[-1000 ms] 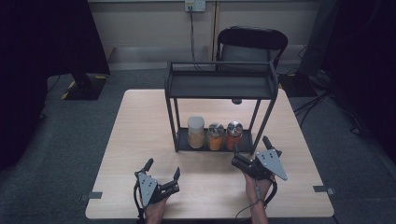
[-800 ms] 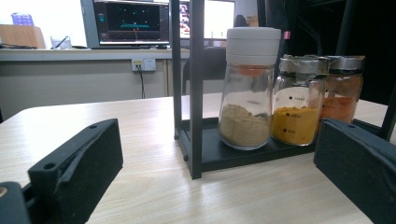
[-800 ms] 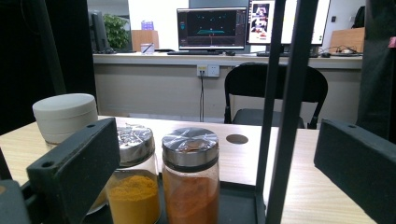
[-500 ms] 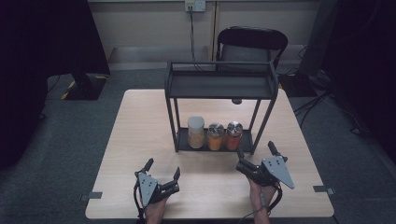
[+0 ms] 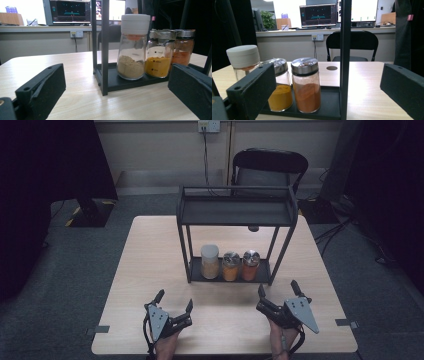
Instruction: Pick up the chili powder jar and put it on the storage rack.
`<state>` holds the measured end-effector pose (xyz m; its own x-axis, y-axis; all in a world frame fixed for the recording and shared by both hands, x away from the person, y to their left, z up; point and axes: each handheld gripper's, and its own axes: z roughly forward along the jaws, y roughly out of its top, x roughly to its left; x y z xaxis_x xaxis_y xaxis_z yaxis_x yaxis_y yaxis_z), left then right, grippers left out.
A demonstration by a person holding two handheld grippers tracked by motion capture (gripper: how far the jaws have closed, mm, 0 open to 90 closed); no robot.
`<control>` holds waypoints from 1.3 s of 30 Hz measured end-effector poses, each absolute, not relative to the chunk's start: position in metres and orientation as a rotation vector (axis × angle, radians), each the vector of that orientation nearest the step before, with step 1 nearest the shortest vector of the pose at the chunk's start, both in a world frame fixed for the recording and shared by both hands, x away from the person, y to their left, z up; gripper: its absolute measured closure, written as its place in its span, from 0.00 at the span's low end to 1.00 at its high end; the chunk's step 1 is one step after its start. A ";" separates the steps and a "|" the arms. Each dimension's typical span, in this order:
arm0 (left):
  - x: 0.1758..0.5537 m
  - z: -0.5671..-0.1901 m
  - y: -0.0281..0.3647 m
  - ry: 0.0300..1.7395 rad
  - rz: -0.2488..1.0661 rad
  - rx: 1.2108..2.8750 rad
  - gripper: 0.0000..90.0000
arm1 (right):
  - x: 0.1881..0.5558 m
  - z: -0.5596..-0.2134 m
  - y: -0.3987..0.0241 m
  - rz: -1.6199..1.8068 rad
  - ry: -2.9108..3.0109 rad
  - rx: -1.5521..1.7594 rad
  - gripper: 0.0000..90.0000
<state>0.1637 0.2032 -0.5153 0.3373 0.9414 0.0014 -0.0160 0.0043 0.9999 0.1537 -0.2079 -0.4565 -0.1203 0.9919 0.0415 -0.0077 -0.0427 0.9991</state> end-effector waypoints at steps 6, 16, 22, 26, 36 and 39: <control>0.164 -0.515 0.203 0.943 0.958 1.341 0.01 | 0.146 -0.465 -0.208 1.320 1.272 1.189 0.00; 0.164 -0.515 0.203 0.944 0.957 1.341 0.01 | 0.136 -0.481 -0.207 1.334 1.278 1.178 0.00; 0.164 -0.515 0.203 0.944 0.957 1.340 0.01 | 0.132 -0.490 -0.205 1.317 1.290 1.175 0.00; 0.164 -0.515 0.203 0.942 0.958 1.339 0.01 | 0.133 -0.497 -0.204 1.311 1.304 1.184 0.00; 0.164 -0.516 0.203 0.942 0.958 1.337 0.01 | 0.135 -0.504 -0.203 1.305 1.311 1.205 0.00; 0.164 -0.515 0.203 0.941 0.958 1.340 0.01 | 0.135 -0.505 -0.202 1.303 1.308 1.202 0.00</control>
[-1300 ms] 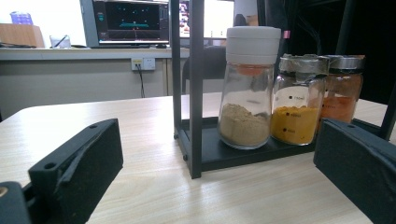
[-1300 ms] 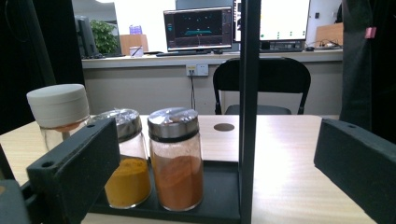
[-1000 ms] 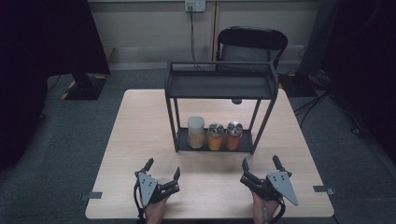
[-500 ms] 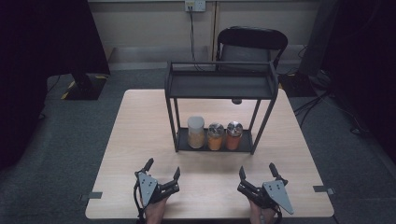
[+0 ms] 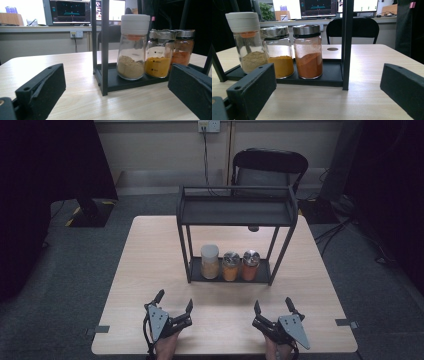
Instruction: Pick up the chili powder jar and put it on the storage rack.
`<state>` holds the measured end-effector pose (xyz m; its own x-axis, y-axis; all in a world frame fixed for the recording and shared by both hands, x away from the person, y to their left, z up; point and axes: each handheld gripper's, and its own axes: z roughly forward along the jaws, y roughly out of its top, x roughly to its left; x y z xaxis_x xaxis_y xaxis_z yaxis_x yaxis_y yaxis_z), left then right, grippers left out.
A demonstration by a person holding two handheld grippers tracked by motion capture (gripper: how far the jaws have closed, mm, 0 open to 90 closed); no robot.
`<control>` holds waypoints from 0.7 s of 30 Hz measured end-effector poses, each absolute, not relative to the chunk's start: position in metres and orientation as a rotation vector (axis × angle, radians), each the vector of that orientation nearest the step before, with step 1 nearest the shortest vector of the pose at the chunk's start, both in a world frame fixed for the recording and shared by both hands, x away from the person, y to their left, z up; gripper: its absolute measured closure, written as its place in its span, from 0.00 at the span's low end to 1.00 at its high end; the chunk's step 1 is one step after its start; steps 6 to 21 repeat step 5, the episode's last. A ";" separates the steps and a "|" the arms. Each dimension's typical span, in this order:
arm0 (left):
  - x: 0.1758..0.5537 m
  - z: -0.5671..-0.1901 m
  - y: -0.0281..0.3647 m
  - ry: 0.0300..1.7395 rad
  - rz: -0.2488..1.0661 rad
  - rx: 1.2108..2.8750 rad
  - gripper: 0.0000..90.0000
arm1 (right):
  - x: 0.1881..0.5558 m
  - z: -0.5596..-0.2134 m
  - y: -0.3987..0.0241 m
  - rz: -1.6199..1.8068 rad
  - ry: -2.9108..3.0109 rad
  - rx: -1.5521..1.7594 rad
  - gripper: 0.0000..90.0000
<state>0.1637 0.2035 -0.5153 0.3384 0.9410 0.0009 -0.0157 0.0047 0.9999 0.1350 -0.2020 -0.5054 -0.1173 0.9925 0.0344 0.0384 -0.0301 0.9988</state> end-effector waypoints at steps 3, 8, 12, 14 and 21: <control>0.164 -0.515 0.204 0.942 0.956 1.341 0.01 | 0.135 -0.506 -0.202 1.301 1.307 1.202 0.00; 0.164 -0.515 0.204 0.944 0.952 1.341 0.01 | 0.135 -0.506 -0.202 1.301 1.306 1.203 0.00; 0.164 -0.515 0.204 0.944 0.952 1.341 0.01 | 0.135 -0.506 -0.202 1.301 1.306 1.203 0.00; 0.164 -0.515 0.204 0.944 0.952 1.341 0.01 | 0.135 -0.506 -0.202 1.301 1.306 1.203 0.00; 0.164 -0.515 0.204 0.944 0.952 1.341 0.01 | 0.135 -0.506 -0.202 1.301 1.306 1.203 0.00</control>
